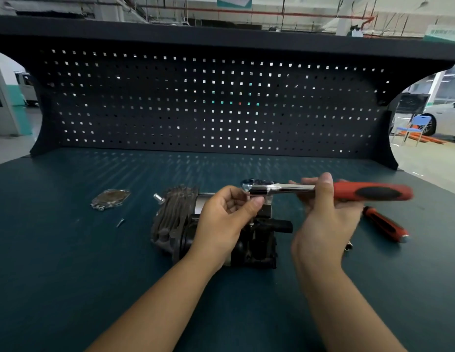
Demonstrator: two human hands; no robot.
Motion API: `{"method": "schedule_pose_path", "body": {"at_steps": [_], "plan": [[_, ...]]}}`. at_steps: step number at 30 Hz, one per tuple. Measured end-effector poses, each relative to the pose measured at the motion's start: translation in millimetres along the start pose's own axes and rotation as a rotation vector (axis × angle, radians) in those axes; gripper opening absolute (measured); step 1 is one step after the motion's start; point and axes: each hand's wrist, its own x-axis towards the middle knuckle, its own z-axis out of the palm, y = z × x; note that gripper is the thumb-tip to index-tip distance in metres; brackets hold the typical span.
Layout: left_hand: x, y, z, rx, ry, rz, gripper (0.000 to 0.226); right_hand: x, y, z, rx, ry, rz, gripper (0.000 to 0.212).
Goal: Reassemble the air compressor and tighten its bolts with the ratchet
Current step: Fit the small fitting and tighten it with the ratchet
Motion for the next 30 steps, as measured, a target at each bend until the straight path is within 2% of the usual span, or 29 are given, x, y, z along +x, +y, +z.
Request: {"method": "schedule_pose_path", "body": {"at_steps": [4,7,10,13,14,16,17,19,20,22,23,24,25,26,30], "plan": [[0.6,-0.1,0.8,-0.028,0.02,0.008,0.029,-11.9,-0.6,2.8,-0.046,-0.111,-0.417,0.03],[0.7,0.1,2.3,-0.053,0.024,0.026,0.026,-22.6,-0.9,1.3,-0.106,-0.298,-0.748,0.046],[-0.3,-0.7,0.3,-0.062,0.045,0.031,0.018,-33.4,5.9,-1.8,-0.081,-0.542,-0.87,0.042],[0.2,-1.5,-0.9,-0.032,0.059,0.024,0.02,-31.6,6.4,-1.8,-0.12,-0.685,-0.817,0.036],[0.7,-0.8,0.4,-0.019,0.069,0.021,0.019,-29.8,5.6,-1.1,-0.122,-0.679,-0.796,0.033],[1.3,1.2,3.6,-0.011,0.076,0.005,0.019,-24.7,3.9,-0.8,-0.149,-0.562,-0.752,0.037],[1.5,2.0,4.1,-0.013,0.071,-0.005,0.018,-22.0,2.9,0.0,-0.158,-0.471,-0.674,0.038],[1.1,3.0,3.2,-0.004,0.063,-0.019,0.016,-11.8,3.1,-1.1,-0.134,-0.24,-0.4,0.024],[1.0,3.7,2.3,0.002,0.061,-0.022,0.015,-3.3,4.3,-2.6,-0.091,-0.14,-0.196,0.016],[1.1,4.1,1.8,0.009,0.044,-0.024,0.014,11.8,2.9,-6.0,0.102,-0.046,0.267,0.005],[1.0,4.0,2.5,0.007,0.034,-0.025,0.013,16.3,2.3,-6.6,0.194,-0.016,0.447,0.003],[0.6,4.1,3.2,0.006,0.031,-0.025,0.013,18.4,1.6,-6.9,0.237,0.006,0.539,0.006],[0.1,4.1,3.8,0.015,0.039,-0.021,0.013,17.5,0.1,-5.8,0.244,0.002,0.54,0.007],[-0.2,3.6,3.6,0.037,0.055,-0.009,0.013,14.4,-0.9,-4.2,0.205,-0.018,0.458,0.006],[-1.4,2.2,2.6,0.101,0.094,0.045,0.019,-10.8,-2.2,2.2,-0.055,-0.125,-0.146,0.011]]}}
